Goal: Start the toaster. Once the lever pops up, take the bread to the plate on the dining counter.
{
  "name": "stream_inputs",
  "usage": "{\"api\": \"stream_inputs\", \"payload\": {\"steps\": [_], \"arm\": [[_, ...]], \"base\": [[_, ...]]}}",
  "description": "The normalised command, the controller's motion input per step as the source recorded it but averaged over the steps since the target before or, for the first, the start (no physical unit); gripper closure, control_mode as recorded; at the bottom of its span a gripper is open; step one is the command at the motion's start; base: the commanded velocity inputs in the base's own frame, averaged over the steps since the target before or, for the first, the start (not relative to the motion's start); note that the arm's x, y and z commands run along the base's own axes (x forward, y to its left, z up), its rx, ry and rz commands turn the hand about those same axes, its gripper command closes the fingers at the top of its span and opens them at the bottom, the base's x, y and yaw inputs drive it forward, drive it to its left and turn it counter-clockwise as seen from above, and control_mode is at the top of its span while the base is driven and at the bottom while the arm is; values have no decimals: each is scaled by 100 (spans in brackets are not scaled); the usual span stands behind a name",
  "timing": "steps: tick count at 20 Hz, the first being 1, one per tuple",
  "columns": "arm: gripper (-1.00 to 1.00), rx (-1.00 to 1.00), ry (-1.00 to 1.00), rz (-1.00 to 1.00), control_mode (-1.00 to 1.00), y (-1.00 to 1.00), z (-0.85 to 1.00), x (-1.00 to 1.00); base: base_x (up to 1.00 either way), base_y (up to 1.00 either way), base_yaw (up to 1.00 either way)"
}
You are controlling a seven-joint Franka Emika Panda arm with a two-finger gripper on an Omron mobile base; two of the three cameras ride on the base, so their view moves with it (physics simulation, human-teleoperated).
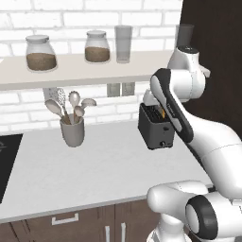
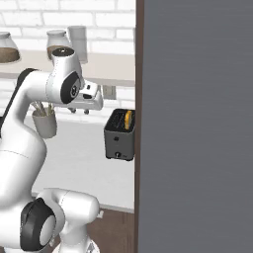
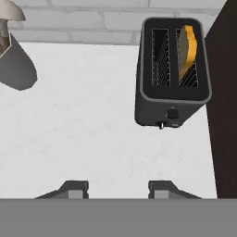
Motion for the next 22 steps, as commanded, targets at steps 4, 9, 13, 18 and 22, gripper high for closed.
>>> {"api": "stream_inputs", "payload": {"steps": [4,9,13,18,22], "arm": [[-100,0,0,0,-100,-1,-1,-19],[-100,0,0,0,-100,-8,0,-31],[-100,0,-3,0,-100,-2,0,-7],[-100,0,-14,0,-100,-1,-13,0],[-100,-2,-17,0,-100,-17,-36,1]], "base": [[0,0,0],[0,0,0],[0,0,0],[0,0,0],[0,0,0]]}}
